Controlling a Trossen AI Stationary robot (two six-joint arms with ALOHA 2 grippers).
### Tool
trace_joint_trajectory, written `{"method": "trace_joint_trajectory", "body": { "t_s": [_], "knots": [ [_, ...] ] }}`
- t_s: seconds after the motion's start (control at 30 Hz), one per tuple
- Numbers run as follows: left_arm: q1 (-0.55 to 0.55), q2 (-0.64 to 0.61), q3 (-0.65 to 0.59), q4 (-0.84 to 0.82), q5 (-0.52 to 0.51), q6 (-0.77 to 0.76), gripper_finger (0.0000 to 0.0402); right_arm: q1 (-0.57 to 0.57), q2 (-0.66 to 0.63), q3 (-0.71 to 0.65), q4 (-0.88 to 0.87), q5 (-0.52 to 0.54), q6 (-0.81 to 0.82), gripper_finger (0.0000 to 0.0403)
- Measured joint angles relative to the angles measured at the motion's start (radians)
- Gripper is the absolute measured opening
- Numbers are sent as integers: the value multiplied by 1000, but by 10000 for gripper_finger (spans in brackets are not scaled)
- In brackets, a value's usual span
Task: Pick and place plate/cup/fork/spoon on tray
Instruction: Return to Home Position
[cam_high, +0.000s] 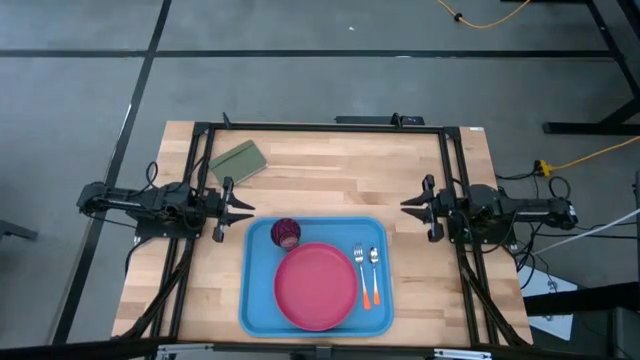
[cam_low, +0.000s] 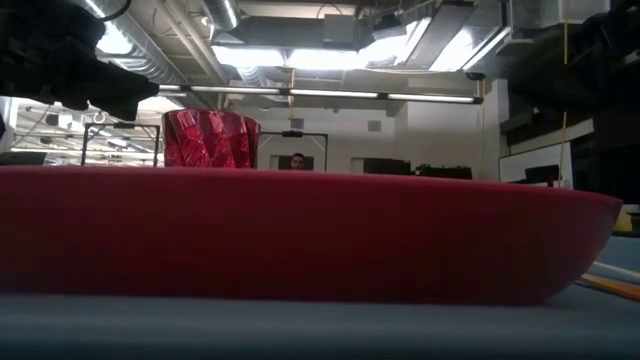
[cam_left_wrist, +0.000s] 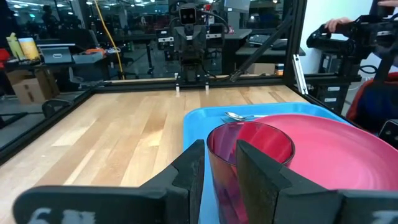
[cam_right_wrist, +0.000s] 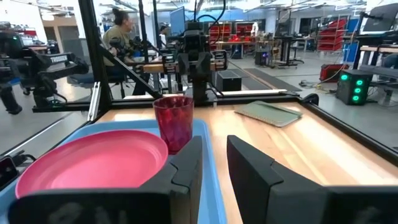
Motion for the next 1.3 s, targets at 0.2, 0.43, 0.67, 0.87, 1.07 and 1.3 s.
{"method": "trace_joint_trajectory", "body": {
  "t_s": [0.2,0.43,0.67,0.87,1.07,1.3],
  "knots": [
    [0,0,0,0,1,0,83,-19,0,0,-3,-28,0,79],
    [0,0,0,0,2,0,83,-20,0,-1,-4,-30,0,79],
    [0,0,0,0,2,0,83,-20,0,-2,-3,-30,0,79],
    [0,0,0,0,3,0,83,-20,0,-2,-3,-31,0,79],
    [0,0,0,0,3,0,83,-20,0,-2,-3,-31,0,79],
    [0,0,0,0,3,0,83,-20,0,-2,-3,-31,0,79]
  ]
}}
